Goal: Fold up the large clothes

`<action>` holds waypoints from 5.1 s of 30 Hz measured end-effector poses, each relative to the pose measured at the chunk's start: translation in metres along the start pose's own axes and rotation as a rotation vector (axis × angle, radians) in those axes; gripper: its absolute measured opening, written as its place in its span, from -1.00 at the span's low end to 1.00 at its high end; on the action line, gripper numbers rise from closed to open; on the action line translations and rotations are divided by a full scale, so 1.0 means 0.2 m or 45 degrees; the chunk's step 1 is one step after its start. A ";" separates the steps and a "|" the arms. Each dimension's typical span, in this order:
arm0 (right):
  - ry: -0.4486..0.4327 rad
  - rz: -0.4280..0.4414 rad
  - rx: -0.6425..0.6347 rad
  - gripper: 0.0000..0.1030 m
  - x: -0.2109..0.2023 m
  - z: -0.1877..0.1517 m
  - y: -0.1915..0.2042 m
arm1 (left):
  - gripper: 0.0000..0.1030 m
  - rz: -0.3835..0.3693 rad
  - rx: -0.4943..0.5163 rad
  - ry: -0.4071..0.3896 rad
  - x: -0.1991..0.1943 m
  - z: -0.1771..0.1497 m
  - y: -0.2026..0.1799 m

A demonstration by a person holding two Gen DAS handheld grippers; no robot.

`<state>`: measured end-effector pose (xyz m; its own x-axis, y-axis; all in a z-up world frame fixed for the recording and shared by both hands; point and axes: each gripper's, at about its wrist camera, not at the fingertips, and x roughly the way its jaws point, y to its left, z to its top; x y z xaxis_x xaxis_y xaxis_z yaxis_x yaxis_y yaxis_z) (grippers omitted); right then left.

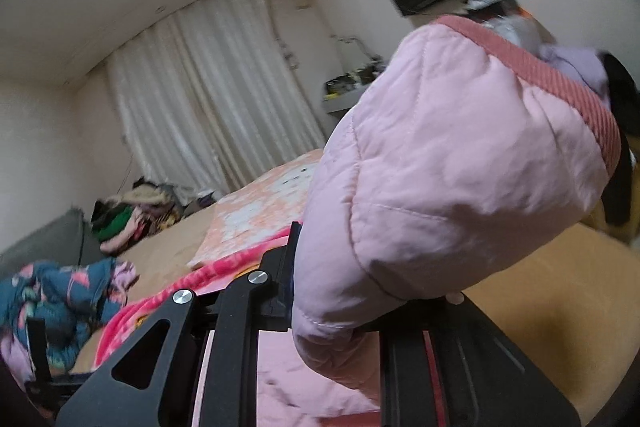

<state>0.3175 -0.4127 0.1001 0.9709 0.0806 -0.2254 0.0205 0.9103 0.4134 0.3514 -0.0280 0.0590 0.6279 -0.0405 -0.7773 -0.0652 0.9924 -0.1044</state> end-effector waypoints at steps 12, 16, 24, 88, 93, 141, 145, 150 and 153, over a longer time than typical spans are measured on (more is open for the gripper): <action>0.061 0.124 -0.238 -0.69 -0.03 0.06 0.62 | 0.84 -0.053 -0.074 -0.085 -0.24 0.09 0.24; 0.070 0.148 -0.305 -0.69 -0.02 0.06 0.80 | 0.84 -0.055 -0.085 -0.099 -0.28 0.09 0.33; 0.114 0.212 -0.431 -0.69 -0.02 -0.07 1.02 | 0.84 -0.057 -0.149 -0.083 -0.29 0.07 0.54; 0.789 0.388 -0.758 0.83 0.21 -1.32 1.54 | 0.84 -0.640 -0.669 0.180 0.25 -0.36 1.14; 0.757 0.254 -0.636 0.83 0.21 -1.18 1.30 | 0.82 -0.578 -0.667 0.230 0.33 -0.41 1.11; 0.912 -0.081 -0.460 0.83 0.71 -1.09 0.74 | -0.78 -0.159 -0.219 0.033 0.26 -0.38 1.10; 0.912 -0.101 -0.438 0.83 0.74 -1.12 0.71 | -0.76 -0.164 -0.210 0.040 0.26 -0.37 1.09; 0.895 -0.101 -0.422 0.84 0.68 -1.08 0.73 | -0.70 -0.158 -0.200 0.048 0.25 -0.37 1.08; 0.876 -0.043 -0.343 0.85 0.61 -1.05 0.74 | -0.53 -0.152 -0.201 0.048 0.24 -0.36 1.08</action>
<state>0.3897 -0.1825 -0.0506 0.6000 0.2068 -0.7728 -0.0979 0.9777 0.1856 0.3115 0.1770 -0.0462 0.6092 -0.1639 -0.7759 -0.1146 0.9499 -0.2906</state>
